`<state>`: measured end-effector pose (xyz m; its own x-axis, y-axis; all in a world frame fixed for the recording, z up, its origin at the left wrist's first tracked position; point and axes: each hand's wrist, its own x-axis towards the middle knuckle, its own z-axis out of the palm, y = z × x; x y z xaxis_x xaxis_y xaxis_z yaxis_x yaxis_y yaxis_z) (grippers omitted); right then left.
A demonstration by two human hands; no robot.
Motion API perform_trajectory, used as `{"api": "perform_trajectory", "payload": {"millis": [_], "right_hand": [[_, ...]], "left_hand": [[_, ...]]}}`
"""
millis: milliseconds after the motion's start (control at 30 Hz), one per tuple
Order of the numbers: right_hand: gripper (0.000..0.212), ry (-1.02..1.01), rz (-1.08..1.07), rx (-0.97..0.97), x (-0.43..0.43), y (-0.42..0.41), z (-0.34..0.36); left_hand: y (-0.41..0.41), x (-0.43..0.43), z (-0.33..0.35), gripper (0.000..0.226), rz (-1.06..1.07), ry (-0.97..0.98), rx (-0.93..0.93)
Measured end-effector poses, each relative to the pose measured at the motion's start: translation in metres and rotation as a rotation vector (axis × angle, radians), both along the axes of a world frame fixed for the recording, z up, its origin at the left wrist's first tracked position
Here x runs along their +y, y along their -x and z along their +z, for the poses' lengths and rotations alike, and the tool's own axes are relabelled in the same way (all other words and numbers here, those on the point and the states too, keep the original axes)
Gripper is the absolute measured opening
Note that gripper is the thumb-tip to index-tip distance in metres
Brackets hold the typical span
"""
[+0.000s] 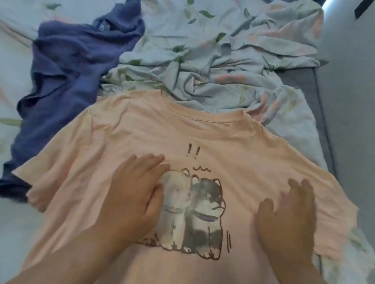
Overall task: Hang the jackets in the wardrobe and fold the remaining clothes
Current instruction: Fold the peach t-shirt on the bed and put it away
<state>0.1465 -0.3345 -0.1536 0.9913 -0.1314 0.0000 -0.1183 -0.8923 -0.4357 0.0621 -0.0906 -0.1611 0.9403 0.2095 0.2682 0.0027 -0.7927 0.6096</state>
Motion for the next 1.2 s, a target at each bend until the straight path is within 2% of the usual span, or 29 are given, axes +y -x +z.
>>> {"api": "perform_trajectory", "payload": {"millis": [67, 167, 200, 233, 300, 400, 500, 567, 667, 733, 800, 867, 1000, 1100, 1200], "right_hand": [[0.058, -0.038, 0.316, -0.041, 0.079, 0.031, -0.006], [0.064, 0.016, 0.703, -0.071, 0.181, 0.059, -0.024], [0.065, 0.039, 0.793, -0.08, 0.208, 0.06, -0.03], [0.068, 0.045, 0.838, -0.071, 0.229, 0.056, -0.037], [0.075, 0.082, 0.857, -0.016, 0.255, 0.046, -0.053], [0.081, 0.232, 0.852, 0.004, 0.264, 0.044, -0.077], [0.081, 0.24, 0.826, -0.008, 0.266, 0.047, -0.085], [0.079, 0.232, 0.807, -0.018, 0.267, 0.045, -0.085], [0.079, 0.236, 0.811, 0.007, 0.268, 0.045, -0.082], [0.08, 0.236, 0.816, 0.024, 0.268, 0.045, -0.081], [0.08, 0.222, 0.81, 0.027, 0.269, 0.044, -0.08], [0.08, 0.221, 0.8, 0.022, 0.27, 0.043, -0.079], [0.077, 0.236, 0.805, 0.0, 0.271, 0.042, -0.079], [0.077, 0.252, 0.813, -0.008, 0.271, 0.041, -0.082], [0.077, 0.264, 0.818, 0.002, 0.269, 0.04, -0.081]], "left_hand": [[0.043, 0.055, -0.01, 0.041, 0.255, 0.039, 0.125], [0.087, 0.11, -0.024, 0.01, 0.434, 0.081, 0.26], [0.097, 0.121, -0.028, 0.01, 0.46, 0.086, 0.291], [0.103, 0.13, -0.032, 0.019, 0.484, 0.087, 0.308], [0.106, 0.147, -0.037, 0.035, 0.539, 0.044, 0.284], [0.092, 0.164, -0.036, 0.037, 0.623, 0.103, 0.238], [0.072, 0.174, -0.034, 0.049, 0.689, 0.066, 0.34], [0.061, 0.178, -0.031, 0.044, 0.682, 0.015, 0.417], [0.052, 0.186, -0.028, 0.039, 0.61, -0.059, 0.424], [0.046, 0.195, -0.02, 0.037, 0.659, 0.086, 0.335], [0.037, 0.214, -0.012, 0.029, 0.776, 0.37, 0.193], [0.022, 0.238, -0.002, 0.024, 0.815, 0.479, 0.109], [-0.003, 0.274, 0.006, 0.015, 0.746, 0.475, 0.236], [0.005, 0.285, -0.011, 0.007, 0.807, 0.569, 0.388], [0.027, 0.275, -0.019, 0.035, 0.915, 0.756, 0.338]]}}
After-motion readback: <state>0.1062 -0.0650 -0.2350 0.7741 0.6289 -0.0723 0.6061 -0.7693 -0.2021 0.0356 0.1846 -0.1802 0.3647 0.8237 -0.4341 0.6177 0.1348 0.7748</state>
